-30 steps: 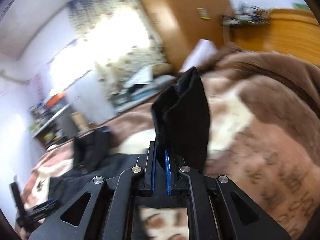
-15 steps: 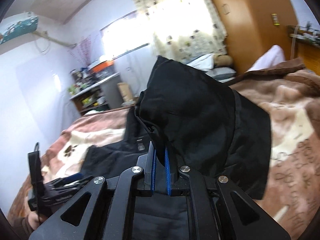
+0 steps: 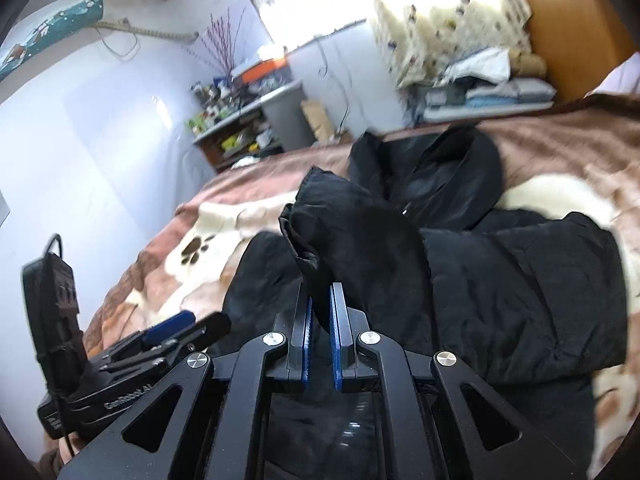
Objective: Fold large clothes
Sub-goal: 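Lift the sleeve with the right tool and fold it across the jacket body, then open the right tool to release the sleeve onto the jacket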
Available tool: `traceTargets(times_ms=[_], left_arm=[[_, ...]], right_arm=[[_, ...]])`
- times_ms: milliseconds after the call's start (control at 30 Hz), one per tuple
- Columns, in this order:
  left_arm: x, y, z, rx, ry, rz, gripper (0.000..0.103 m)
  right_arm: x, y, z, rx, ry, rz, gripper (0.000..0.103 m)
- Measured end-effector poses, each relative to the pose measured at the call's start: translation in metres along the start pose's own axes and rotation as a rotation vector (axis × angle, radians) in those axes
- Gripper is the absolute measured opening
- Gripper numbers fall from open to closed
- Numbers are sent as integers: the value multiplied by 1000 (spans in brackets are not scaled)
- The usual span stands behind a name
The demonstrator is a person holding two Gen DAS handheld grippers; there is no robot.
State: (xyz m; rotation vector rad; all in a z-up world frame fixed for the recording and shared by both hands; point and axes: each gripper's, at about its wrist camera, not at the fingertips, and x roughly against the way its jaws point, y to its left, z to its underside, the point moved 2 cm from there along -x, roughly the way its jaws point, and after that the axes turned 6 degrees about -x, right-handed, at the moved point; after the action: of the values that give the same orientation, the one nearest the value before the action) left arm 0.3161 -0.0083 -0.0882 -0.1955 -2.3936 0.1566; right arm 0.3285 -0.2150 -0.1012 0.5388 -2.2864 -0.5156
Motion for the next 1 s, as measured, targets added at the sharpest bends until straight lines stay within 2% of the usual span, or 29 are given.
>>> traceTargets(times_ms=[233, 467, 633, 767, 867, 933, 1000], left_arm=[[-12, 30, 5, 45, 13, -24, 75], [-26, 33, 7, 48, 30, -9, 75], [-32, 30, 5, 41, 28, -9, 75], [-38, 30, 2, 52, 34, 7, 75], [-42, 26, -4, 36, 33, 2, 75], [-43, 23, -8, 29, 29, 6, 75], [-43, 20, -12, 38, 23, 20, 76]], right_arm=[[-42, -2, 10, -33, 70, 3, 8], [-70, -10, 14, -52, 131, 9, 8], [-90, -17, 18, -89, 181, 4, 12], [-88, -23, 17, -129, 214, -31, 26], [-75, -25, 12, -148, 204, -38, 43], [-62, -26, 6, -151, 190, -57, 45], [-41, -28, -3, -143, 141, -29, 45]])
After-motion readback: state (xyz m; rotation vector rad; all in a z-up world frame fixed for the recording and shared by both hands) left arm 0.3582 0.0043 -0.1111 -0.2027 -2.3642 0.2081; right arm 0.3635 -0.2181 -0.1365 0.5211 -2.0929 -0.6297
